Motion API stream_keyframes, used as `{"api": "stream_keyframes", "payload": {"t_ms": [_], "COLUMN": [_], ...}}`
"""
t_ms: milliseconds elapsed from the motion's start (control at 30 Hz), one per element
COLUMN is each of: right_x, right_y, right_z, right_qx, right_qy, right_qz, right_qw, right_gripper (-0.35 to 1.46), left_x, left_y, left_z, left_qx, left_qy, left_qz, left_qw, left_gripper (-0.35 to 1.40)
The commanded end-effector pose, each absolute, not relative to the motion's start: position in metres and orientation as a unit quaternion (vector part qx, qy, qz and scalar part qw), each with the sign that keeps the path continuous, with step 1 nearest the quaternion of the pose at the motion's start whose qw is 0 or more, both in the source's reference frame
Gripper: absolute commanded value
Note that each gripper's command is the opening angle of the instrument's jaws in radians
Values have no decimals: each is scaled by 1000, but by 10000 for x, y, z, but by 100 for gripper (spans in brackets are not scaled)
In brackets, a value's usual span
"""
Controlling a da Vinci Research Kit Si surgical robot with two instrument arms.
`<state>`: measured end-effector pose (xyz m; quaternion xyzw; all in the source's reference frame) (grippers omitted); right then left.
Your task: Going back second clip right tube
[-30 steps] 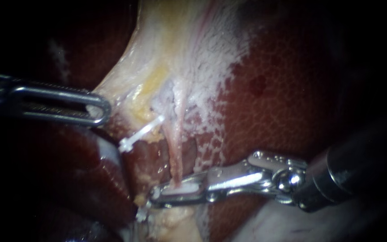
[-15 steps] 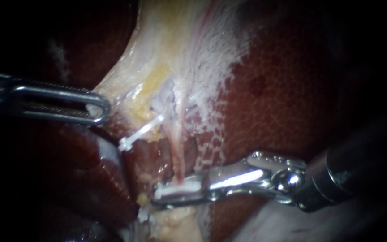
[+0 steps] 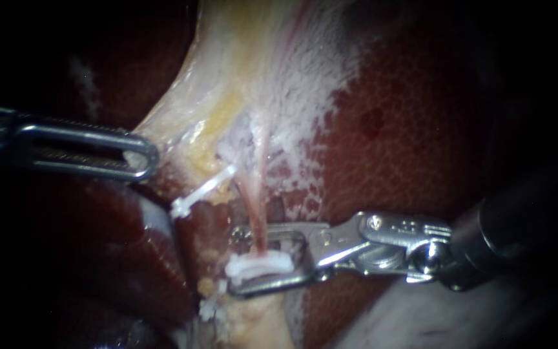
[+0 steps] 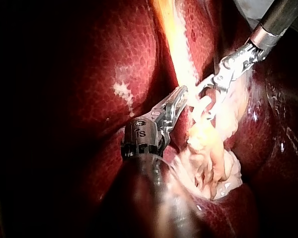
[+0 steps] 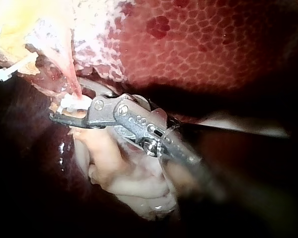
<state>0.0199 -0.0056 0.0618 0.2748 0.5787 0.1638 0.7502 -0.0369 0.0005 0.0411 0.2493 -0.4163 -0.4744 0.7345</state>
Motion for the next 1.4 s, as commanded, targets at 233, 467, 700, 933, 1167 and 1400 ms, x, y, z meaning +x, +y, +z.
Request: {"api": "stream_keyframes", "payload": {"t_ms": [233,467,700,933,1167,1400], "right_x": [176,124,96,85,70,66], "right_y": [-54,-46,-25,-20,-20,-21], "right_z": [616,603,583,575,575,574], "right_qx": [261,235,207,194,193,191], "right_qy": [588,597,605,610,612,613], "right_qz": [137,118,101,81,73,71], "right_qw": [753,758,763,764,763,763], "right_gripper": [60,60,60,60,60,60], "left_x": [-368,-366,-366,-366,-366,-373], "left_y": [5,5,5,6,5,2], "left_z": [411,419,428,434,450,478], "left_qx": [250,249,246,246,245,241], "left_qy": [-416,-416,-414,-413,-410,-405], "left_qz": [-474,-473,-470,-470,-471,-472], "left_qw": [735,736,739,740,741,745], "left_gripper": [-35,-35,-35,-35,-35,-35]}}
